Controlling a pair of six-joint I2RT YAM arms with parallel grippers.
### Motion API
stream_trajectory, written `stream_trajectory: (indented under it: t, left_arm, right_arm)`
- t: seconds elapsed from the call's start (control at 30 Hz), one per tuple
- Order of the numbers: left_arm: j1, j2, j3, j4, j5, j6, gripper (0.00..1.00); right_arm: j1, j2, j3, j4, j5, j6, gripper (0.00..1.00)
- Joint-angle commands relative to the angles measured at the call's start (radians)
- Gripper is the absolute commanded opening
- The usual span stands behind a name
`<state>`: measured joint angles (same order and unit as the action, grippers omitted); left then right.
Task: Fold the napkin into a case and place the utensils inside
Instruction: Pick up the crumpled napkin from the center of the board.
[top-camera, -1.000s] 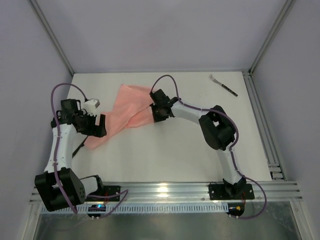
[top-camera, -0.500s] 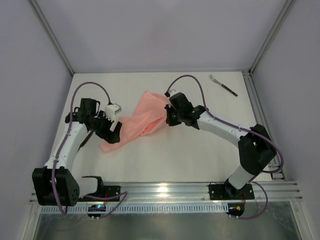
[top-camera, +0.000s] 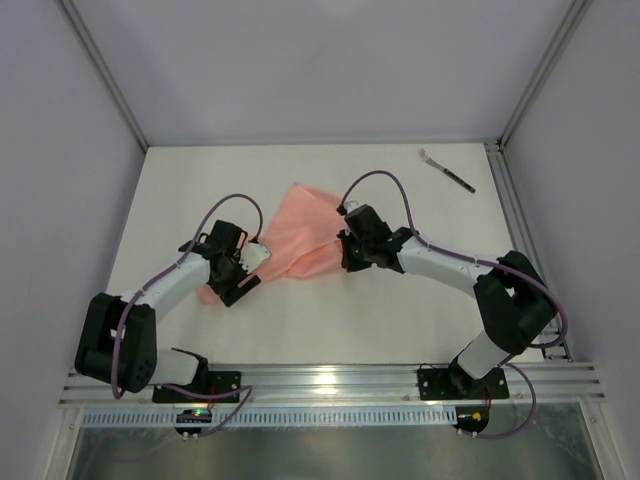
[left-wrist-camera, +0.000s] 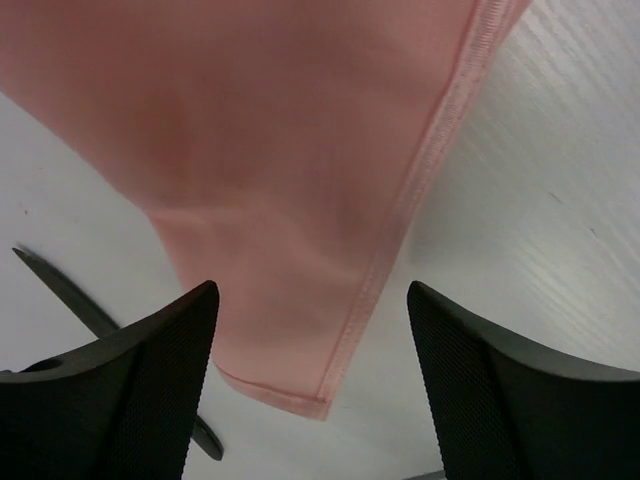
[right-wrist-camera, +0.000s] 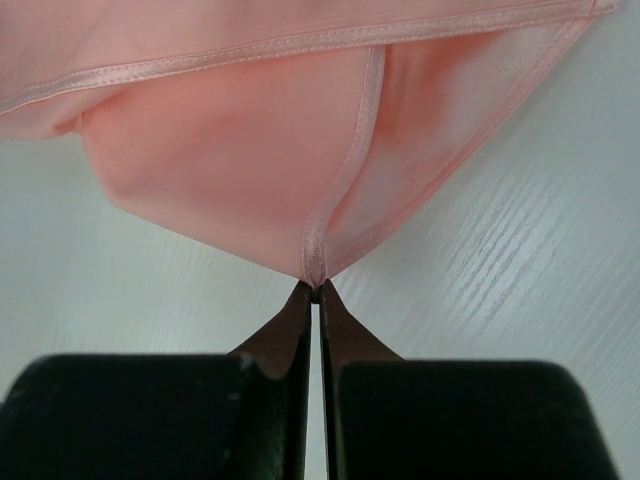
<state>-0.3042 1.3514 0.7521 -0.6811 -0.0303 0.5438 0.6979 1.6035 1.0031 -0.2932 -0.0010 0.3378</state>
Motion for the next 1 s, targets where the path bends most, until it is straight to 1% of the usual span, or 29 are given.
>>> stream_trajectory:
  t: [0.0,0.07,0.1,0.17,0.2,0.27,0.3,0.33,0.4,0.43,0.47,0.5,0.53,0.57,0.6,0.67,0.7,0.77,0.8,0.83,0.87,0.9,0.97]
  left_arm:
    - [0.0,0.034,0.007,0.092,-0.097,0.036,0.75]
    - [0.0,0.054,-0.002,0.098,-0.108,0.042,0.68]
    - [0.0,0.07,-0.005,0.103,-0.108,0.051,0.61]
    - [-0.001,0.09,-0.008,0.098,-0.102,0.054,0.53]
    - [0.0,0.106,-0.007,0.086,-0.096,0.054,0.42]
    - [0.002,0.115,0.013,0.045,-0.082,0.051,0.26]
    - [0.004,0.117,0.019,0.035,-0.071,0.045,0.03]
    - [0.016,0.106,0.036,0.028,-0.056,0.033,0.0]
    - [0.034,0.08,0.067,-0.012,0.019,0.019,0.0]
    - [0.056,0.045,0.09,-0.035,0.065,-0.005,0.0]
    - [0.068,0.022,0.152,-0.091,0.099,-0.021,0.0]
    - [0.082,-0.004,0.188,-0.121,0.168,-0.034,0.0]
    - [0.095,-0.055,0.226,-0.147,0.196,-0.063,0.0]
    - [0.121,-0.079,0.304,-0.17,0.219,-0.076,0.0]
    - [0.132,-0.099,0.346,-0.219,0.262,-0.087,0.0]
    - [0.16,-0.138,0.433,-0.277,0.303,-0.111,0.0]
    - [0.169,-0.147,0.523,-0.347,0.344,-0.117,0.0]
    - [0.183,-0.161,0.608,-0.412,0.385,-0.125,0.0]
    - [0.189,-0.182,0.675,-0.466,0.394,-0.128,0.0]
    - [0.189,-0.193,0.706,-0.489,0.409,-0.133,0.0]
    - [0.191,-0.204,0.739,-0.509,0.415,-0.137,0.0]
    - [0.192,-0.216,0.809,-0.535,0.418,-0.145,0.0]
    - [0.192,-0.239,0.872,-0.577,0.429,-0.154,0.0]
  right_arm:
    - [-0.003,-0.05,-0.014,0.042,-0.005,0.001,0.04]
    - [-0.003,-0.054,-0.021,0.043,-0.004,-0.006,0.04]
    - [-0.005,-0.056,-0.026,0.045,-0.004,-0.008,0.04]
    - [-0.011,-0.062,-0.027,0.045,-0.004,-0.016,0.04]
    - [-0.012,-0.066,-0.027,0.042,-0.004,-0.019,0.04]
    - [-0.018,-0.082,-0.024,0.029,0.021,-0.023,0.04]
    - [-0.024,-0.089,-0.021,0.026,0.032,-0.031,0.04]
    - [-0.029,-0.099,-0.017,0.016,0.032,-0.036,0.04]
    - [-0.037,-0.132,0.012,-0.004,0.044,-0.058,0.04]
    - [-0.035,-0.145,0.032,-0.042,0.053,-0.068,0.04]
    - [-0.037,-0.154,0.054,-0.067,0.062,-0.08,0.04]
    - [-0.035,-0.175,0.107,-0.093,0.079,-0.104,0.04]
    - [-0.037,-0.188,0.135,-0.14,0.085,-0.115,0.04]
    - [-0.035,-0.201,0.159,-0.164,0.09,-0.128,0.04]
    - [-0.037,-0.215,0.213,-0.185,0.098,-0.14,0.04]
    - [-0.037,-0.272,0.261,-0.245,0.105,-0.167,0.04]
    - [-0.037,-0.292,0.308,-0.267,0.11,-0.175,0.04]
    - [-0.037,-0.365,0.348,-0.322,0.108,-0.189,0.04]
    - [-0.037,-0.394,0.379,-0.336,0.104,-0.192,0.04]
    - [-0.037,-0.452,0.388,-0.354,0.089,-0.195,0.04]
    - [-0.037,-0.483,0.396,-0.36,0.075,-0.2,0.04]
    - [-0.037,-0.513,0.413,-0.368,0.058,-0.201,0.04]
    - [-0.037,-0.592,0.431,-0.396,-0.002,-0.201,0.04]
